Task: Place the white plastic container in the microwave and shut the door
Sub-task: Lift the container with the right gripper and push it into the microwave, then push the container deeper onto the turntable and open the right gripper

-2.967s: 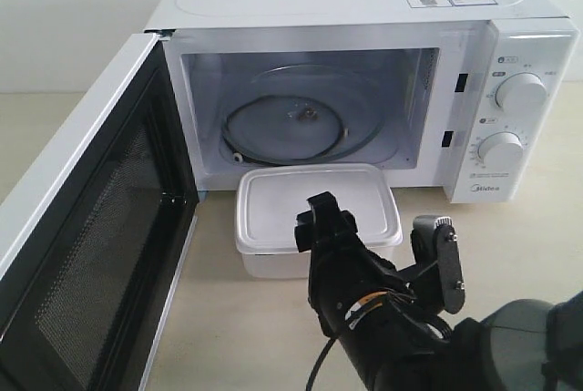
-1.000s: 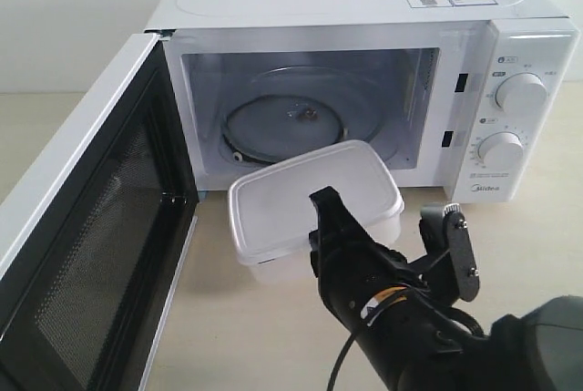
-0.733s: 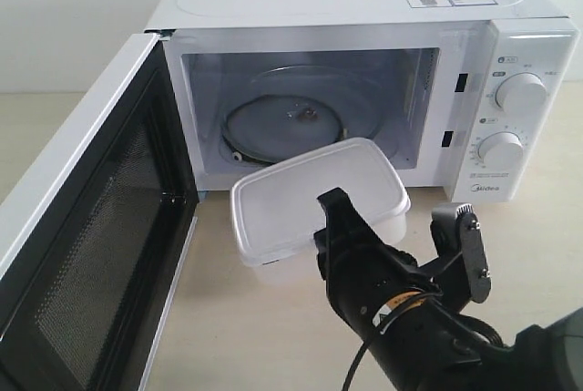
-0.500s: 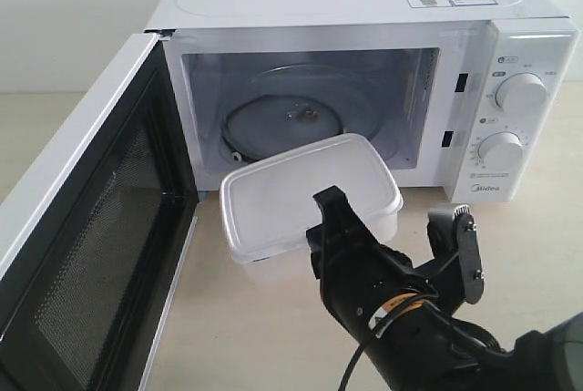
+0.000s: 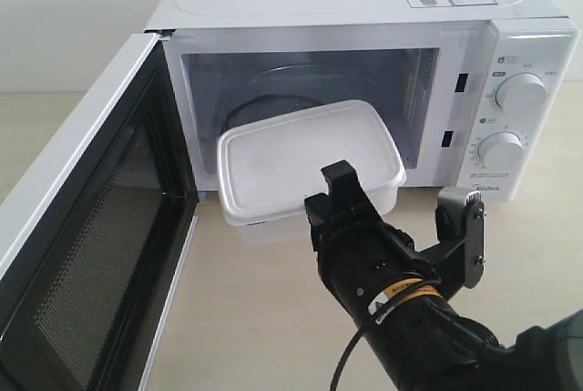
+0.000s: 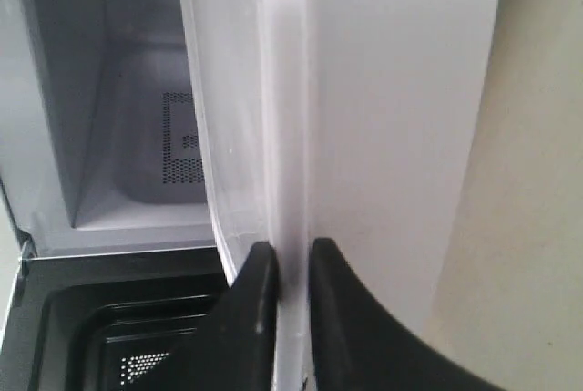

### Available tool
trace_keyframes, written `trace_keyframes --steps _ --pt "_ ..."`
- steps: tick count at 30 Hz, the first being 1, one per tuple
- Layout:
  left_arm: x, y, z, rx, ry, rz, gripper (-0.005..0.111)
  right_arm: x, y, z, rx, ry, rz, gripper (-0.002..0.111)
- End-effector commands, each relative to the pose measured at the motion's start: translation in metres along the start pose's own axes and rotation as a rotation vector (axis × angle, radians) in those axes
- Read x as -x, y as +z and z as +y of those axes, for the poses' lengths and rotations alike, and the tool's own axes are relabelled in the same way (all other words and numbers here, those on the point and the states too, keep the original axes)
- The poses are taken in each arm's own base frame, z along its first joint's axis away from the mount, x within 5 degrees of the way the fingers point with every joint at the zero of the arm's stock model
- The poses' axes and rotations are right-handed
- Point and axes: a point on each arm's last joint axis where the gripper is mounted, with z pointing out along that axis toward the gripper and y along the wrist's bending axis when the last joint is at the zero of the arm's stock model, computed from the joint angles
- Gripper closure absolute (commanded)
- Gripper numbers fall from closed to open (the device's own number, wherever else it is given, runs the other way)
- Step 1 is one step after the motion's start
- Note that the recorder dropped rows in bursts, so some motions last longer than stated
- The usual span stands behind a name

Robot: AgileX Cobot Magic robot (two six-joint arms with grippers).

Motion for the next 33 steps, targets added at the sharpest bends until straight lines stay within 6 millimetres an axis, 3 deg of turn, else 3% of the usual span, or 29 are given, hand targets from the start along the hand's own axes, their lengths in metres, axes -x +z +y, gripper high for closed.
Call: trace_keyframes --steps 1,14,26,33 --pt "-0.001 0.0 0.0 0.004 -0.007 0.001 0.103 -0.003 0.004 0.015 0.072 0.007 -0.007 0.108" --pt "-0.001 0.0 0.0 0.004 -0.007 0.001 0.103 0.003 0.035 0.031 0.013 -0.002 -0.054 0.108" --pt "-0.001 0.0 0.0 0.004 -0.007 0.001 0.103 0.008 0.098 0.027 -0.007 0.004 -0.077 0.108" --pt "-0.001 0.0 0.0 0.004 -0.007 0.001 0.103 0.029 0.113 0.034 0.012 -0.005 -0.129 0.108"
